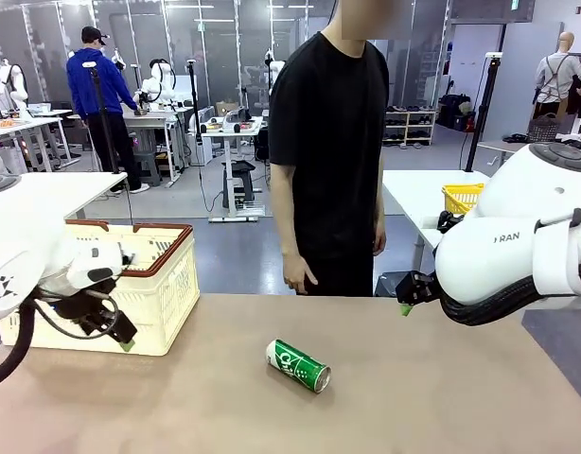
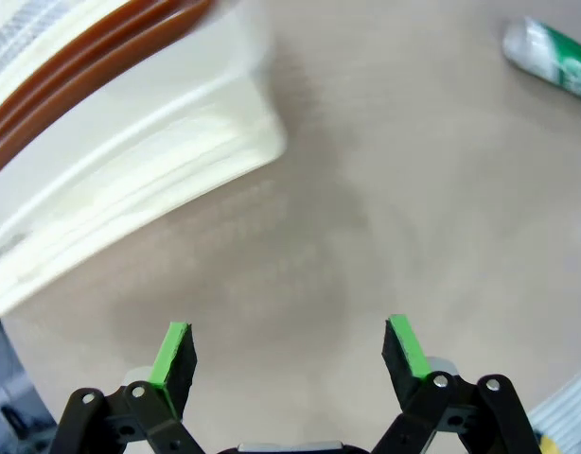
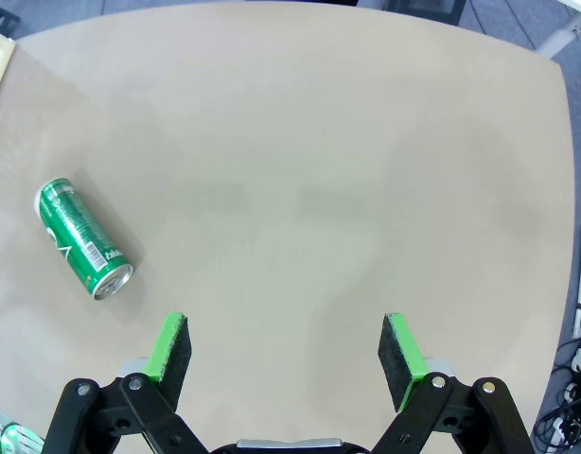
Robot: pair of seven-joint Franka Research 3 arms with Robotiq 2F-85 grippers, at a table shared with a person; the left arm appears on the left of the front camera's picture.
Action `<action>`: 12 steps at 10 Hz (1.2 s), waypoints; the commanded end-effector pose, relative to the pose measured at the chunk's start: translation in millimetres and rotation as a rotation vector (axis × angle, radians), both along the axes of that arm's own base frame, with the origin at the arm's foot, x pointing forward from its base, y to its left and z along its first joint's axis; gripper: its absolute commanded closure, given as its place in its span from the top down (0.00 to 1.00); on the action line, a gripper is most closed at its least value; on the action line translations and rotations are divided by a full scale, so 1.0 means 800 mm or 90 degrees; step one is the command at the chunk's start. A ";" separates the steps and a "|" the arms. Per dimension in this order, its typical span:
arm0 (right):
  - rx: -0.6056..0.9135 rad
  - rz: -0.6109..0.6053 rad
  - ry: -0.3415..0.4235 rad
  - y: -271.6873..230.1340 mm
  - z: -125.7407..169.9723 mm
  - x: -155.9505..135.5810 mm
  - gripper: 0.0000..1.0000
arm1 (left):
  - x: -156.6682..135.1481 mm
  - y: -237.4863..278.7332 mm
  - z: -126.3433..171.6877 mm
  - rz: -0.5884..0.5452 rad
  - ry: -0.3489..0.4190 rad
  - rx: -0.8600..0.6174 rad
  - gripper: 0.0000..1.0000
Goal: Place the drinks into the Shopping basket.
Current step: Pick up one drink and place it into the Shopping basket.
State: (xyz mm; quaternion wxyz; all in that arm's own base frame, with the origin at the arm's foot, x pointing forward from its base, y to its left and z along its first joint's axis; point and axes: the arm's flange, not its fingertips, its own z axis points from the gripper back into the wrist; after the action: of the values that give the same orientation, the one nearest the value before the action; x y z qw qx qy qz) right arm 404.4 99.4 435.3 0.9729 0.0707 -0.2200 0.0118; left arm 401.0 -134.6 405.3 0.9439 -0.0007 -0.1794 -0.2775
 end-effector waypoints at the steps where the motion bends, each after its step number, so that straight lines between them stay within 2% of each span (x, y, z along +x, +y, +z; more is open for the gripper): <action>1: 0.002 0.000 0.001 -0.001 -0.001 0.000 1.00 | -0.009 -0.036 0.028 -0.177 0.002 0.024 1.00; 3: 0.002 0.000 0.001 -0.001 -0.001 0.000 1.00 | 0.001 -0.099 0.046 -0.322 -0.013 0.038 1.00; 5: 0.002 0.000 0.001 -0.001 -0.001 0.000 1.00 | 0.024 -0.170 0.056 -0.452 -0.056 0.094 1.00; 6: 0.002 0.000 0.001 -0.001 -0.001 0.000 1.00 | 0.039 -0.199 0.054 -0.550 -0.057 0.105 1.00; 7: 0.002 0.000 0.001 -0.001 -0.001 0.000 1.00 | 0.050 -0.220 0.051 -0.612 -0.054 0.116 1.00; 9: 0.002 0.000 0.001 -0.001 -0.001 0.000 1.00 | 0.065 -0.257 0.039 -0.667 -0.045 0.194 1.00; 11: 0.002 0.000 0.001 -0.001 -0.001 0.000 1.00 | 0.073 -0.267 0.032 -0.723 -0.047 0.203 1.00; 12: 0.002 0.000 0.001 -0.001 -0.001 0.000 1.00 | 0.058 -0.263 0.026 -0.669 -0.056 0.171 1.00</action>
State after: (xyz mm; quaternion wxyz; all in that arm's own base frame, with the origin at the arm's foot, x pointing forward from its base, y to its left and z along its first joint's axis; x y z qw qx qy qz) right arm 404.5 99.7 435.6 0.9728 0.0706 -0.2203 0.0122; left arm 454.0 -351.2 423.0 0.6470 0.0500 -0.1507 -0.7458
